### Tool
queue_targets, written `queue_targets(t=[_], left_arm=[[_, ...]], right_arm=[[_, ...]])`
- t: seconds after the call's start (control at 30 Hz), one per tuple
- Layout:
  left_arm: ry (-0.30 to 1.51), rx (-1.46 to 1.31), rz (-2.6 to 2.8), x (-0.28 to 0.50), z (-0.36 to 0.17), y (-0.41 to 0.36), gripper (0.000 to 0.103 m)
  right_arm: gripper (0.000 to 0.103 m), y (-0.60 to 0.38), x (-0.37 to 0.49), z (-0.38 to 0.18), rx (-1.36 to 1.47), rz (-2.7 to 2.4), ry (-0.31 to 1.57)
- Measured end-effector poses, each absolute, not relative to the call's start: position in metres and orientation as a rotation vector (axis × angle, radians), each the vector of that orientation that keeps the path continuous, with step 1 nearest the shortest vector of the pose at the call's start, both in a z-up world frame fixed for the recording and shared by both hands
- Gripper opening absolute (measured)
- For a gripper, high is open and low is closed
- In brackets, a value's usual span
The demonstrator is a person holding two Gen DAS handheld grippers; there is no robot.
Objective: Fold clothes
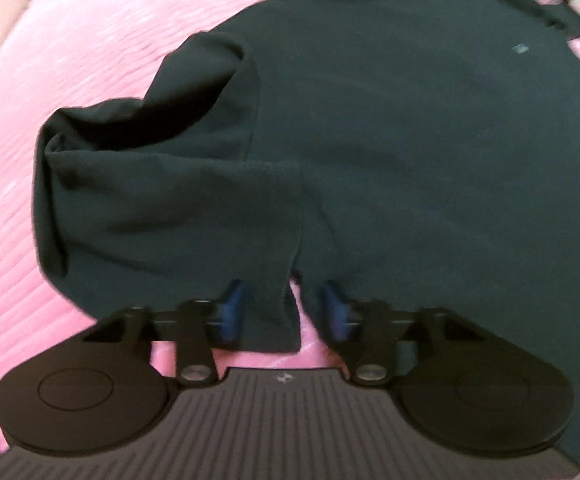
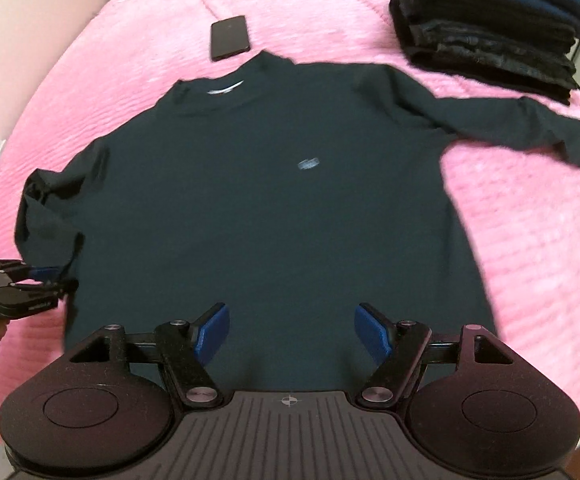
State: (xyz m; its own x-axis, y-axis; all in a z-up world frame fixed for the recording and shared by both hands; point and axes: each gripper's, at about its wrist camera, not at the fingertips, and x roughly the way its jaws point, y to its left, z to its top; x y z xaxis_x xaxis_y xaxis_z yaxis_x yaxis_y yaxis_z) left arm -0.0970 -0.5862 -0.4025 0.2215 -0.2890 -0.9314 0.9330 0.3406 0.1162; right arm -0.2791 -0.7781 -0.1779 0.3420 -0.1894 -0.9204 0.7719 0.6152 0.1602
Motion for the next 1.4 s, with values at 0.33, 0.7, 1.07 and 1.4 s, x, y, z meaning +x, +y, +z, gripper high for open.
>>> queue_targets(t=[0.33, 0.7, 1.07, 1.4], left_arm=[[0.83, 0.549, -0.656, 0.087, -0.265, -0.399, 0.001], [0.972, 0.474, -0.34, 0.174, -0.266, -0.295, 0.008], [0.841, 0.967, -0.898, 0.108, -0.329, -0.384, 0.045], [0.694, 1.437, -1.113, 0.086, -0.378, -0.383, 0.004]], right_arm=[[0.073, -0.71, -0.143, -0.175, 0.646, -0.505, 1.018], [0.073, -0.684, -0.104, -0.183, 0.606, -0.435, 1.105], [0.087, -0.692, -0.11, -0.188, 0.61, -0.442, 1.138], [0.087, -0.689, -0.111, -0.2, 0.627, -0.462, 1.166]])
